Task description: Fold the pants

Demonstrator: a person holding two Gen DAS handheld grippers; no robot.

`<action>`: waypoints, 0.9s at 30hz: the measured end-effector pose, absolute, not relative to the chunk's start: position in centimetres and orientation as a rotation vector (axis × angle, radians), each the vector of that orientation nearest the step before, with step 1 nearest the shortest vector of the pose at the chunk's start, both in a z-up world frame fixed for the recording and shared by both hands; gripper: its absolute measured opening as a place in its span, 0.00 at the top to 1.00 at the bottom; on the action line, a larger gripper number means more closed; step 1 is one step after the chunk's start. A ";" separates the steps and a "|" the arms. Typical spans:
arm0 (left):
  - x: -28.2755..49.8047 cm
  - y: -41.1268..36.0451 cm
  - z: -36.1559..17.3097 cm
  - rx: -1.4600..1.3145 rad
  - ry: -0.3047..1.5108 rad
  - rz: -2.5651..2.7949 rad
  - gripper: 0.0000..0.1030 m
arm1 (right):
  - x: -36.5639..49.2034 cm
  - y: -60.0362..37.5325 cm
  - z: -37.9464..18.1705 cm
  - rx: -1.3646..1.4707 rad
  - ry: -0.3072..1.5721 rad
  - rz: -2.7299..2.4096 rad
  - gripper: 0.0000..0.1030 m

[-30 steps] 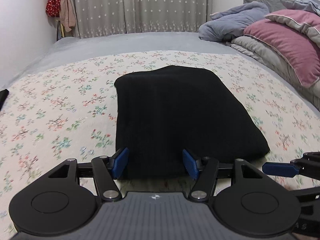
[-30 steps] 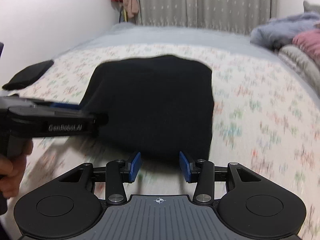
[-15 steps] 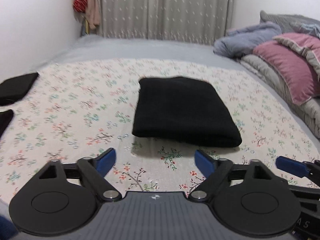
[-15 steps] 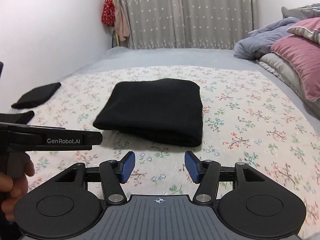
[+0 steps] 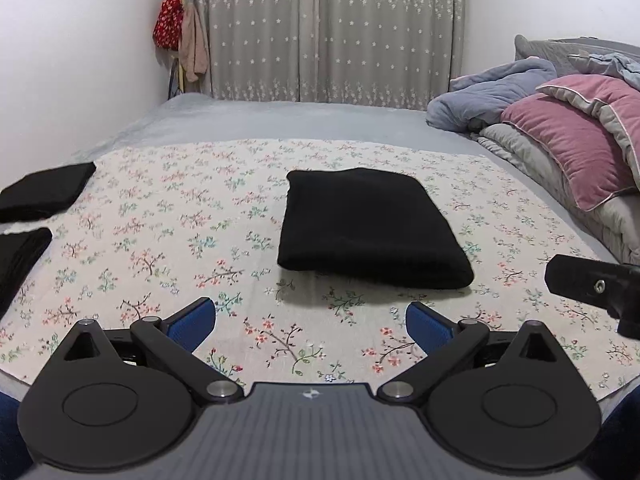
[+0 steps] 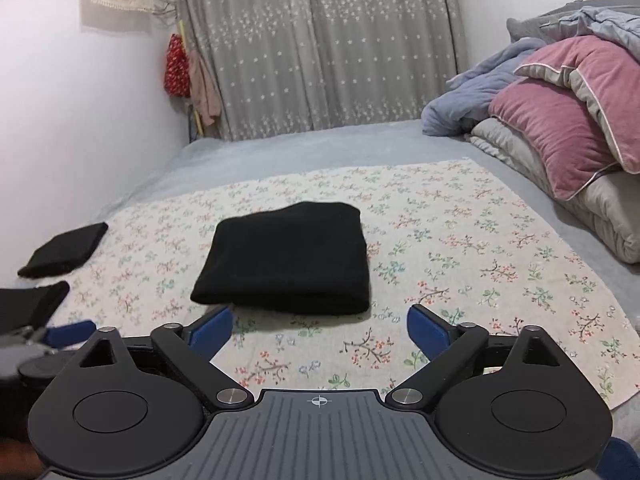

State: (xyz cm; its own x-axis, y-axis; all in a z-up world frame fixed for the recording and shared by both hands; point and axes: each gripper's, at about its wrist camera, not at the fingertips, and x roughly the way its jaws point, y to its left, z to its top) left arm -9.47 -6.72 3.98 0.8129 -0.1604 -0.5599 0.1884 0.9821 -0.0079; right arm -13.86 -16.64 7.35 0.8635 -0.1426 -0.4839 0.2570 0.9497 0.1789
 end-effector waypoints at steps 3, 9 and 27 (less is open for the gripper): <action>-8.8 -6.4 3.2 0.070 0.603 -0.174 0.00 | -13.1 -15.9 7.0 0.208 0.491 -0.227 0.00; -8.3 -5.0 2.8 0.064 0.603 -0.136 0.00 | -11.5 -14.7 4.3 0.164 0.532 -0.216 0.00; -8.1 -5.5 2.0 0.088 0.617 -0.158 0.00 | -11.2 -15.0 2.2 0.149 0.574 -0.266 0.00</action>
